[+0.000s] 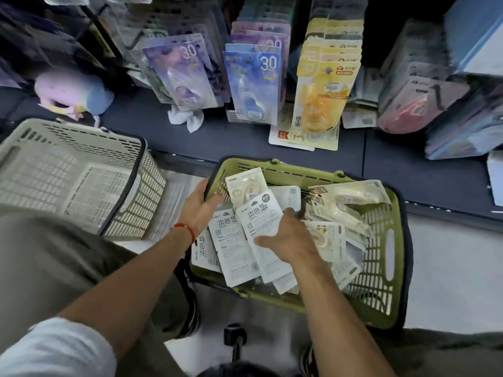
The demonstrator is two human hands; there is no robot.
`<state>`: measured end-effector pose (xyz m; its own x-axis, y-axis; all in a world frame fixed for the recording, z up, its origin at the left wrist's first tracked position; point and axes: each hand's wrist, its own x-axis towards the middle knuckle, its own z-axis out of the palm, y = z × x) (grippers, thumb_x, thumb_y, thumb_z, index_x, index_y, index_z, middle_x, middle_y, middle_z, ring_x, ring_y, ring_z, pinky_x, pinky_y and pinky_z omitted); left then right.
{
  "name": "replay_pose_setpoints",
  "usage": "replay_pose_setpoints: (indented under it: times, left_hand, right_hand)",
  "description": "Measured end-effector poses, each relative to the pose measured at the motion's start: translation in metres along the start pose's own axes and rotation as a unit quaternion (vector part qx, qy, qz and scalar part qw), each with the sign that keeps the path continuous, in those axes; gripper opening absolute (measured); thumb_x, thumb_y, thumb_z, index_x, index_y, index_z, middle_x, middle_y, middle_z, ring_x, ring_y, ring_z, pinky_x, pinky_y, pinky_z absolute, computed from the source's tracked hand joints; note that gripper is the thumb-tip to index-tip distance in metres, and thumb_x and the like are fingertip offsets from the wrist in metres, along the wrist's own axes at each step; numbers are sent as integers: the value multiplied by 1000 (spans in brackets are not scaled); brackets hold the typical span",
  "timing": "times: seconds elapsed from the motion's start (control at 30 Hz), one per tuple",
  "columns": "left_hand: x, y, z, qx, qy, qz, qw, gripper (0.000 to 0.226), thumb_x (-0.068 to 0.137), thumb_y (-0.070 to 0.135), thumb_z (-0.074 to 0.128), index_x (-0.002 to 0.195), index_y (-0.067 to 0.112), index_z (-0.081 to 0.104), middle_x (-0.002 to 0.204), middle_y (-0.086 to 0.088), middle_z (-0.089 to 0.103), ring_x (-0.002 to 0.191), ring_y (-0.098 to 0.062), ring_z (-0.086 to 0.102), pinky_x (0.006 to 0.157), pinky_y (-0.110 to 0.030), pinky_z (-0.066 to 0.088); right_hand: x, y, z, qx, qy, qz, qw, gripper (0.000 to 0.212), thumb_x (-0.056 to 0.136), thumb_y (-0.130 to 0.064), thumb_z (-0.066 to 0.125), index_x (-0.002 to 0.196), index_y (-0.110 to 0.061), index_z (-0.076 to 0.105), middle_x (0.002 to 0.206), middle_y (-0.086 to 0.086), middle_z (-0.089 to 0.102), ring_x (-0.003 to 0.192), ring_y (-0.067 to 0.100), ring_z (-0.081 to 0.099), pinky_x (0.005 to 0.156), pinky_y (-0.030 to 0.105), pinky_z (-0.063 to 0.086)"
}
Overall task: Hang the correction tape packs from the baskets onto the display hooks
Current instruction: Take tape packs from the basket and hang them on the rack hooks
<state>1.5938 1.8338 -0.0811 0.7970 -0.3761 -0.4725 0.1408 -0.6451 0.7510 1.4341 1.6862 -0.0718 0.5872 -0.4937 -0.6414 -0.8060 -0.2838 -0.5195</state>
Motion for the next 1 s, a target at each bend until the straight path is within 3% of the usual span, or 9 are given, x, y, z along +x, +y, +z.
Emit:
replay_pose_setpoints:
  times: [0.1,0.17,0.23,0.37,0.47,0.67,0.83,0.9,1.0]
  left_hand:
    - [-6,1,-4,58,47,65,995,42,100,27,65,140,31,54,121,9,66,113,1,61,98,-43,47]
    - [-16,6,-6,189,166,155,955,51,95,23,70,142,15,55,130,-10,59,126,-24,53,106,-46,43]
    - [-35,19,1,225,205,243,921,30,92,24,69,121,16,67,115,-8,64,108,-27,58,94,-41,49]
    - [-82,56,25,-53,-58,145,986,42,96,56,61,132,33,61,116,11,71,93,3,68,77,-18,56]
    - [-94,73,22,-202,-143,79,966,66,86,72,63,141,35,57,132,7,71,120,-13,68,99,-44,58]
    - [-95,72,23,-284,-146,72,945,46,84,-2,83,118,26,68,113,-6,80,103,-24,78,88,-46,64]
    - [-91,61,19,-333,-121,12,935,49,78,-11,83,119,13,71,110,-10,81,102,-33,78,88,-59,62]
    - [-86,57,13,-351,-108,8,930,53,79,-13,81,124,11,69,113,-12,80,97,-32,79,77,-55,65]
    - [-78,48,0,-346,-113,17,931,57,81,-11,80,126,19,65,109,-5,81,92,-23,80,66,-48,65]
  right_hand:
    - [-4,8,-12,127,-15,11,992,58,93,-30,78,134,-16,40,119,-7,62,100,14,64,59,22,42]
    - [-10,6,-16,219,26,2,975,40,98,-25,68,125,-19,39,119,-6,66,86,3,59,57,21,41]
    - [-18,-7,-21,237,84,-32,967,31,103,-23,59,118,-23,32,119,-6,63,81,-2,54,58,20,38]
    - [-45,-43,-29,223,110,-155,956,33,101,-36,59,126,-31,38,120,-14,62,92,-4,59,75,23,49]
    - [-70,-49,-38,256,46,-177,949,63,84,-65,58,142,-41,50,145,-12,54,130,14,58,108,48,48]
    - [-90,-24,-63,400,-11,-198,895,45,92,-46,51,131,-39,72,137,-6,68,127,15,64,109,57,49]
    - [-82,-9,-65,434,-26,-218,873,40,101,-38,53,131,-21,72,135,7,71,121,21,70,91,48,62]
    - [-67,2,-59,340,84,-193,916,29,108,-31,53,125,-21,73,132,9,72,112,22,73,89,41,63]
    - [-43,41,-43,-51,126,-103,985,50,105,-26,62,153,-26,50,161,4,48,147,26,47,121,47,38]
